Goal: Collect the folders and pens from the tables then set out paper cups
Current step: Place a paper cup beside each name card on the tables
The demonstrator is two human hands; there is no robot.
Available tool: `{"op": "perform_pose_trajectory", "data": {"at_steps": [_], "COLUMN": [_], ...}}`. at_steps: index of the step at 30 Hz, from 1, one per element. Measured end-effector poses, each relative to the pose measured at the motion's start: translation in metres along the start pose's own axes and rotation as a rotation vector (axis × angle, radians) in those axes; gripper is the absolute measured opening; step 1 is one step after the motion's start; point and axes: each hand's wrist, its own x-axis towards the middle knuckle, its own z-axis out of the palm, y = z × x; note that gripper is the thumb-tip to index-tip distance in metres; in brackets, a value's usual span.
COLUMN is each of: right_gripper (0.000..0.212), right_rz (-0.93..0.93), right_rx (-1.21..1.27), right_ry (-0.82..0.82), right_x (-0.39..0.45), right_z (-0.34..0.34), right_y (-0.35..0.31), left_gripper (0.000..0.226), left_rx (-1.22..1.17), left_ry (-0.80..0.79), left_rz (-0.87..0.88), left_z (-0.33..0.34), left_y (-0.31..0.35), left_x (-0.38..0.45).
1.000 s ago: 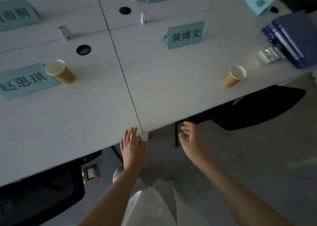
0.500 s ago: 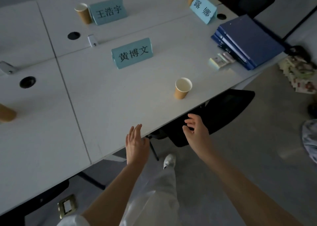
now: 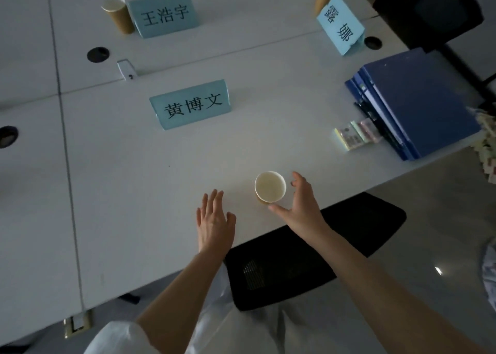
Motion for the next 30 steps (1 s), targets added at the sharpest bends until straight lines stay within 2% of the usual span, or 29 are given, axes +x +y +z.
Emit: {"op": "perform_pose_trajectory", "data": {"at_steps": [4,8,12,18,22,30], "right_gripper": [0.107,0.101,0.091,0.093,0.095,0.082], "right_rz": [-0.050,-0.127,-0.193,-0.203,-0.243,-0.299], "right_rx": [-0.075,-0.195,-0.204,-0.095,-0.112,-0.152], "right_ry": [-0.144,-0.233,-0.210,-0.228,-0.220,-0.214], "right_x": [0.021,0.035,0.048,0.084,0.136,0.248], "right_z": [0.005,0.013,0.015,0.000,-0.018,-0.023], "right_y": [-0.004,-0.003,0.002,-0.006,-0.022,-0.056], "left_gripper": [0.065,0.068,0.067,0.066,0.066,0.070], "left_rx": [0.070,0.141,0.179,0.178,0.186,0.197], "left_ry": [-0.068,-0.122,-0.094,-0.057,-0.008,0.048], "left_rz": [-0.076,-0.129,-0.166,-0.230,-0.272,-0.318], "left_z": [0.004,0.011,0.018,0.023,0.019,0.011], "left_y": [0.006,0.007,0.014,0.022,0.033,0.048], "left_x": [0.017,0.021,0.022,0.033,0.064,0.135]}}
